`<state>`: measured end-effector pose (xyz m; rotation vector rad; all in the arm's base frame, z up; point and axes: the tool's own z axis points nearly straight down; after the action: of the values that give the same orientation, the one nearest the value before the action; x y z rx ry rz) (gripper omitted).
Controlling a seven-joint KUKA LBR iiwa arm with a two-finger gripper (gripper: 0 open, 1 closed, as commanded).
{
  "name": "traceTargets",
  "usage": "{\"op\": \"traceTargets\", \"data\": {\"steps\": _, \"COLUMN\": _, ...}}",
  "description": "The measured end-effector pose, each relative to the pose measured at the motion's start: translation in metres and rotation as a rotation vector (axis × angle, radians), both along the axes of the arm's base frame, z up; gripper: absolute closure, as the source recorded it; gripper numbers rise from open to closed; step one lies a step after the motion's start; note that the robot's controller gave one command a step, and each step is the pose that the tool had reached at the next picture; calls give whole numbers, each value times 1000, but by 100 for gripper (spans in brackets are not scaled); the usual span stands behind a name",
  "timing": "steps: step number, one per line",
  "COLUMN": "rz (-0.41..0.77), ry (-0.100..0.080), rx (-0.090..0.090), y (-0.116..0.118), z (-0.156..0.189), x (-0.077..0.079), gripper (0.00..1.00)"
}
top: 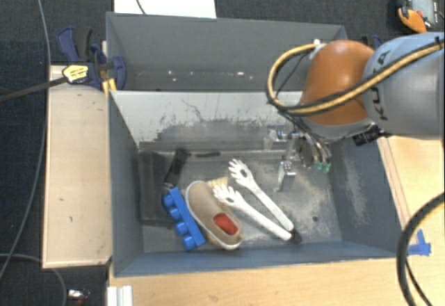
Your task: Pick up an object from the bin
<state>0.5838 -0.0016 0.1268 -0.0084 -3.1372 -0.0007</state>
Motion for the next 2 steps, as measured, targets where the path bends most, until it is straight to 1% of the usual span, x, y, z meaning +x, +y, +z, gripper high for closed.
{"op": "traceTargets", "data": {"steps": 1, "rz": 0, "ry": -7, "rx": 0, "y": 0, "z": 4, "x": 2, "gripper": 0}}
{"op": "traceTargets", "data": {"steps": 2, "rz": -142, "ry": -8, "rx": 0, "y": 5, "z": -57, "x": -64, "gripper": 0}}
